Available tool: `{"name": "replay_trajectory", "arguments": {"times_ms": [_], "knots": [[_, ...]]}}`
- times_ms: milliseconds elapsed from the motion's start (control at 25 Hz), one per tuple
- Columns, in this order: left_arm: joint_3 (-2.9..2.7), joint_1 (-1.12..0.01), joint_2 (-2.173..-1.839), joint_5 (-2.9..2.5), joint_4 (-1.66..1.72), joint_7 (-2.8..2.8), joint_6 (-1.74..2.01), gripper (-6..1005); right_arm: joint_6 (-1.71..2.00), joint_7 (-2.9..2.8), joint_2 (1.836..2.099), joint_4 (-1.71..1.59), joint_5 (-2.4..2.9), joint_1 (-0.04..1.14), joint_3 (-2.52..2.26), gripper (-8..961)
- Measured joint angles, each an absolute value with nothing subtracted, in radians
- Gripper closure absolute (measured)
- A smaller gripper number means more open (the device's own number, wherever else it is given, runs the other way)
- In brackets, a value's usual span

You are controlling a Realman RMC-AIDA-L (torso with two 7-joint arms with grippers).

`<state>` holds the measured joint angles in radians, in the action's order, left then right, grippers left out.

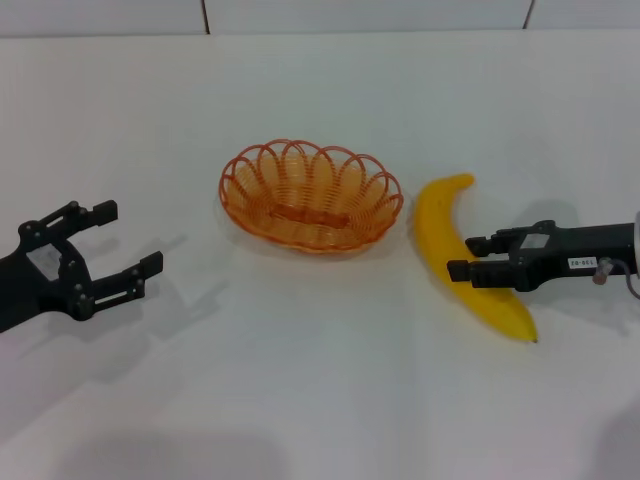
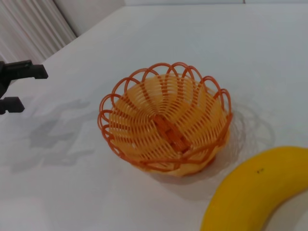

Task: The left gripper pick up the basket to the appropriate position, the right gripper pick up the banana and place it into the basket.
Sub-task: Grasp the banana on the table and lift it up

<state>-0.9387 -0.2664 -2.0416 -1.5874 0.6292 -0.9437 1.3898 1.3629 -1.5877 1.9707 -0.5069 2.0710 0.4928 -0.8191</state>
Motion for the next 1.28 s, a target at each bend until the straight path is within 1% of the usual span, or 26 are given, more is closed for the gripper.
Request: {"name": "replay_trajectory", "arguments": {"times_ms": [40, 240, 480, 1120, 1240, 1280], "knots": [[-0.938, -0.266, -2.042, -1.587, 0.629, -0.944, 1.390, 133, 1.366, -1.588, 1.971, -0.507, 2.071, 0.493, -0.820, 193], [-0.928, -0.264, -2.042, -1.587, 0.629, -0.943, 1.403, 133, 1.375, -1.594, 1.972, -0.508, 2.071, 0.493, -0.824, 434], [-0.913, -0.263, -2.042, -1.586, 0.629, -0.943, 1.416, 133, 1.376, -1.612, 1.972, -0.511, 2.070, 0.492, -0.855, 502], [-0.913, -0.258, -2.042, -1.586, 0.629, -0.942, 1.417, 133, 1.363, -1.628, 1.979, -0.546, 2.038, 0.480, -0.844, 503], [-0.913, -0.258, -2.042, -1.586, 0.629, -0.942, 1.417, 133, 1.362, -1.626, 1.978, -0.548, 2.004, 0.476, -0.844, 526], [-0.913, -0.258, -2.042, -1.586, 0.629, -0.942, 1.417, 133, 1.362, -1.624, 1.977, -0.551, 1.990, 0.473, -0.844, 551]]}}
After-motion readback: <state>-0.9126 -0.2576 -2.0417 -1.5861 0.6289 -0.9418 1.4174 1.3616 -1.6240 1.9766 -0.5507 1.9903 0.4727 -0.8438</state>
